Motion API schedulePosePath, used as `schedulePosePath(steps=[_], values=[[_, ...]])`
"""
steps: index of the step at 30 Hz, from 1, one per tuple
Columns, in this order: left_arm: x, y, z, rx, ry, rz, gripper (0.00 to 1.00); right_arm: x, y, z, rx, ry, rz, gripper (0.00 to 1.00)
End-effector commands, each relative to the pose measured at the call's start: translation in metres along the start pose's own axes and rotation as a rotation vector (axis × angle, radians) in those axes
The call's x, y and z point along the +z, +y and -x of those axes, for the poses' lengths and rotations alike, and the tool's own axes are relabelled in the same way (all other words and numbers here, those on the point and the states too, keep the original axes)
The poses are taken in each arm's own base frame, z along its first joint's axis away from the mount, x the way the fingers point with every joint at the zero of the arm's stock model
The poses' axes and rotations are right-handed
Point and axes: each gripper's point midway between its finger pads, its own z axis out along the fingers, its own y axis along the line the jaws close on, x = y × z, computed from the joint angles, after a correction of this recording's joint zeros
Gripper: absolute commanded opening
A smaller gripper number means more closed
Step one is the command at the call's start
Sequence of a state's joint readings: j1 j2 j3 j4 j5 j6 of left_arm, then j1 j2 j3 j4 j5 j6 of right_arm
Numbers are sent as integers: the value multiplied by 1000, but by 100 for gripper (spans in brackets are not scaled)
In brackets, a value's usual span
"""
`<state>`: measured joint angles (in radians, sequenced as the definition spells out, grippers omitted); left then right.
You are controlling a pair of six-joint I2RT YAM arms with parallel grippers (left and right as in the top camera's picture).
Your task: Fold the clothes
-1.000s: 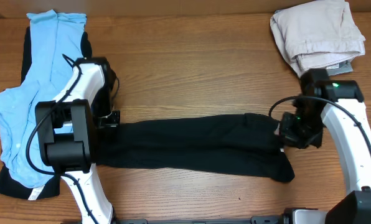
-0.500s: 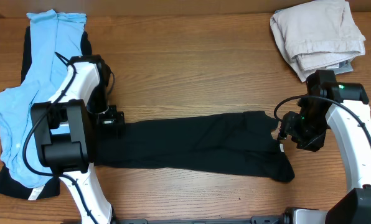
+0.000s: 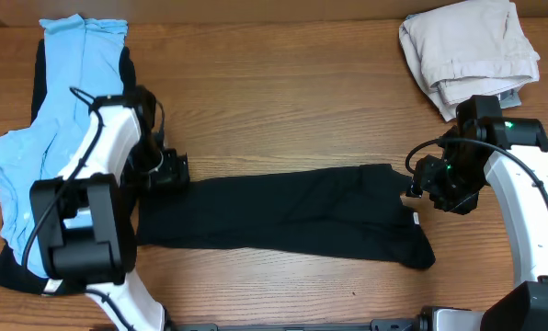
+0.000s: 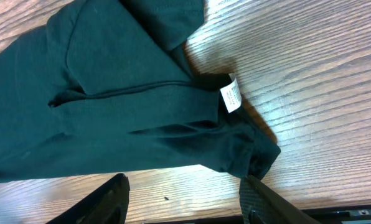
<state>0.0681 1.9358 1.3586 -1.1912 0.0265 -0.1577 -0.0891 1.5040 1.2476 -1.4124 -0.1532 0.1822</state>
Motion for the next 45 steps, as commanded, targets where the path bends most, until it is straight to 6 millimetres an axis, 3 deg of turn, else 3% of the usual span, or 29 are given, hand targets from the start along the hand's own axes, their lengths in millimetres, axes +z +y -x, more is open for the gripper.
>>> schedulePosePath(steps=[1,7,13,16,26,30,37,45], values=[[-16,-1,-14,-2,-85,-37,91,-12,7,7,-23,-57,23,60],[-27,6,-23,-1,-275,-34,91,-12,7,9,-24,-65,26,60],[12,27,-29,28,-318,71,96,-13,7,11,-26,-73,25,61],[27,31,-28,32,-330,72,91,-13,8,12,-27,-77,26,61],[34,46,-13,15,-401,60,92,-13,8,11,-26,-76,25,60],[40,36,-14,27,-382,-7,88,-13,8,12,-27,-76,25,61],[45,34,-25,30,-331,-21,66,-13,8,12,-27,-76,25,61],[52,53,-31,3,-317,84,67,-13,8,12,-35,-76,25,61]])
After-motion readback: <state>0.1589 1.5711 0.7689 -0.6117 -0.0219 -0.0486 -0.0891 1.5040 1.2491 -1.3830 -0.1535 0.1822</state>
